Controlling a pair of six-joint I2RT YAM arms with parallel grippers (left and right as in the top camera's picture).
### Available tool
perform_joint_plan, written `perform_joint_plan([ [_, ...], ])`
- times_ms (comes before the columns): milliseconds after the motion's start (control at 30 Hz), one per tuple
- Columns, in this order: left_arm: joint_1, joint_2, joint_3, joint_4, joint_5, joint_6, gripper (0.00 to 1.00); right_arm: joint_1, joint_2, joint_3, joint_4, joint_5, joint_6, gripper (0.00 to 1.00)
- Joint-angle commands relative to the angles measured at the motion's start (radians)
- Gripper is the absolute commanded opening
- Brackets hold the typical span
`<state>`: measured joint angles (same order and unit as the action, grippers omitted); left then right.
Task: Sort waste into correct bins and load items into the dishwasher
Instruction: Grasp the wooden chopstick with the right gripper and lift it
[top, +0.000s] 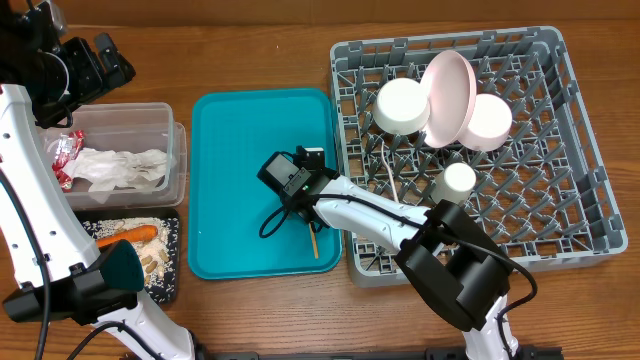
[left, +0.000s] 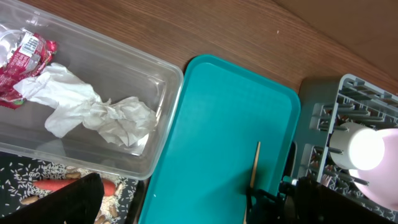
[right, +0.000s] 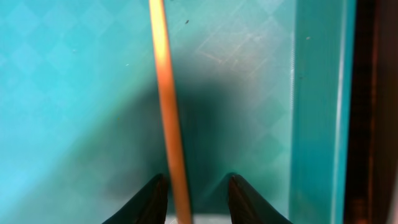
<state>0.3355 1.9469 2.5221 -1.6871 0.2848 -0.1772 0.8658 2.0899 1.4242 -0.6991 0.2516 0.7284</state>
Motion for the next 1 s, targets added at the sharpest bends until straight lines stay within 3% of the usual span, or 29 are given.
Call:
perform_joint_plan([
  [0,0.0,-0.005,0.007,-0.001,0.011,-0.005,1.0,0.003,0.011,-0.005,-0.005,-0.082,-0.002,0.33],
  [67,0.0,-0.005,0.007,-0.001,0.011,-0.005,1.0,0.003,0.011,-0.005,-0.006,-0.09,-0.003,0.22],
  [233,0.001,-0.005,0.007,-0.001,0.011,-0.005,1.0,0.003,0.011,-0.005,-0.006,-0.097,-0.002,0.09],
  [733,0.0,-0.005,0.007,-0.001,0.011,-0.005,1.0,-0.001,0.007,0.011,-0.013,-0.096,-0.004,0.04],
  [967,0.001,-0.005,0.007,-0.001,0.011,-0.005,1.0,-0.033,-0.08,0.16,-0.171,-0.096,-0.057,0.04],
])
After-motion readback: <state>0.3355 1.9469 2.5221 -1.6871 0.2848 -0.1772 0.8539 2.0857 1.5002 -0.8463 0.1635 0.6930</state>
